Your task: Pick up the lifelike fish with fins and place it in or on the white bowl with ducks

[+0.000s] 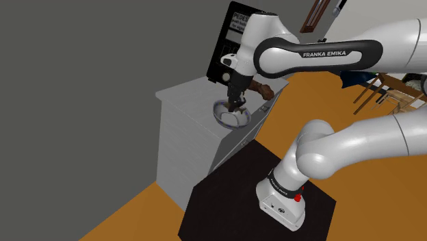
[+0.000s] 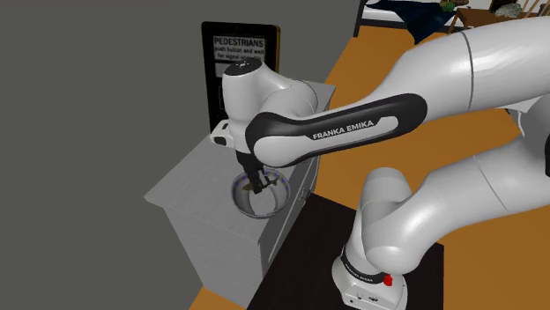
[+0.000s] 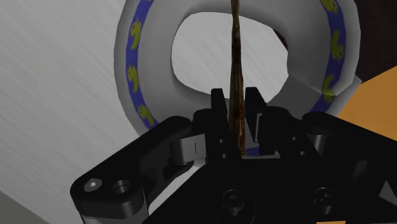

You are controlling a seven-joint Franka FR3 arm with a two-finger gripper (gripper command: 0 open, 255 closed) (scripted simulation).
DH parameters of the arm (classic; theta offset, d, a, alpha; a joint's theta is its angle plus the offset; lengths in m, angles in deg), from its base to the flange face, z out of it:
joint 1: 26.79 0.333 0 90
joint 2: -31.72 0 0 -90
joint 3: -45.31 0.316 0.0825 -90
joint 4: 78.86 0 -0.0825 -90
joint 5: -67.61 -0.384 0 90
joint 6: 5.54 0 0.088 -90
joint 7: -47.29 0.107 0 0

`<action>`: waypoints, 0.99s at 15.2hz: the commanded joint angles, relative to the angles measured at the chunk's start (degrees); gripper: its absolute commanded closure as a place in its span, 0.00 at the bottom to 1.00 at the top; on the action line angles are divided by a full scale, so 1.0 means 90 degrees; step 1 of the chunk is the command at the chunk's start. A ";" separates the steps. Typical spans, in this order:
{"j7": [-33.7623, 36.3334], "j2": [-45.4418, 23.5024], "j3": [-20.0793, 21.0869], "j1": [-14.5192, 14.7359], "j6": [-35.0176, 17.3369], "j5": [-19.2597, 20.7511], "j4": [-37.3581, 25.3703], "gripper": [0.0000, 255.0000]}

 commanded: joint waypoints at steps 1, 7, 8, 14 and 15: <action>0.0006 -0.0031 -0.0006 -0.0003 -0.0139 0.0008 0.0103 1.00; 0.0006 -0.0033 -0.0006 -0.0003 -0.0140 0.0009 0.0102 1.00; 0.0006 -0.0033 -0.0006 -0.0003 -0.0140 0.0009 0.0102 1.00; 0.0006 -0.0034 -0.0006 -0.0003 -0.0141 0.0009 0.0102 0.00; 0.0002 0.0029 0.0010 0.0007 0.0101 -0.0010 -0.0076 0.00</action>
